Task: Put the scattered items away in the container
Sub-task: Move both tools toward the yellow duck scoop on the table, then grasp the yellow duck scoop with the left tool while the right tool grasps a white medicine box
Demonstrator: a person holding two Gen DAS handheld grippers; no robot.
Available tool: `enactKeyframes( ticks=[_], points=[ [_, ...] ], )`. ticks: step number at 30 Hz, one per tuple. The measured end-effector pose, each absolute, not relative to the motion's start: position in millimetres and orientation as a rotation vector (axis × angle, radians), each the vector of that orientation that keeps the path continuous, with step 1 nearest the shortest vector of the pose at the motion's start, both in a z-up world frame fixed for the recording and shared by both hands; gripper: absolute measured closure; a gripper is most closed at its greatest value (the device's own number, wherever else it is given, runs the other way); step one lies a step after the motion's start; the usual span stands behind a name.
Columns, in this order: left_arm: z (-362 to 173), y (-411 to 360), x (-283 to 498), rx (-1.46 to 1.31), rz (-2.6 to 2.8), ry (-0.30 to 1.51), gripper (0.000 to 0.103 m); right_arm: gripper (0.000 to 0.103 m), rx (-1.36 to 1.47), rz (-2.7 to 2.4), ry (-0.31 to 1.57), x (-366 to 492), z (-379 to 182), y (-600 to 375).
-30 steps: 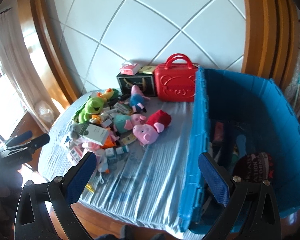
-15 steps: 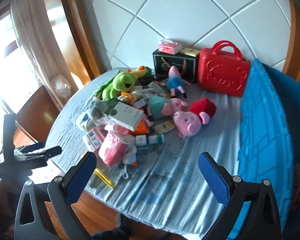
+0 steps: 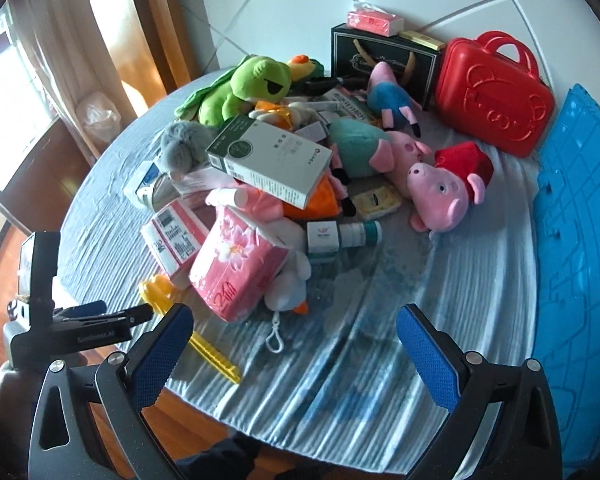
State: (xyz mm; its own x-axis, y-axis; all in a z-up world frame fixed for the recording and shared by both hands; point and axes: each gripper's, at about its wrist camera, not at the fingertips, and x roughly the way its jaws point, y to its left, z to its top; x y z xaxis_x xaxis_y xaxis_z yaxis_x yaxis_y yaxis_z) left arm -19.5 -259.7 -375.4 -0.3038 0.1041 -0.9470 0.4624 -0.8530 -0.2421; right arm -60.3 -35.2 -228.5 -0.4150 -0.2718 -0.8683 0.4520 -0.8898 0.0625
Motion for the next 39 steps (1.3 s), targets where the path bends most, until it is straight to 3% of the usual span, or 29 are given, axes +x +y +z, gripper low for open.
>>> enactKeyframes(
  ticks=[14,16,18,20,34,39],
  points=[
    [-431,-262,-49,1.717,-2.094,0.737,0.002,0.0,1.487,-2.274,0.321,-70,-280,-67],
    [-427,-262,-51,1.692,-2.092,0.727,0.014,0.0,1.498,-2.27,0.318,-70,-284,-69],
    [-422,-260,-53,1.677,-2.102,0.716,0.039,0.0,1.508,-2.268,0.323,-71,-288,-71],
    [-420,-259,-53,1.667,-2.102,0.737,0.049,0.0,1.515,-2.266,0.323,-71,-290,-72],
    [-405,-271,-23,1.631,-2.102,0.792,0.05,0.0,1.512,-2.247,0.325,-71,-293,-77],
    [-408,-257,-11,1.614,-2.081,0.76,0.039,0.0,1.495,-2.237,0.318,-66,-291,-71]
  ],
)
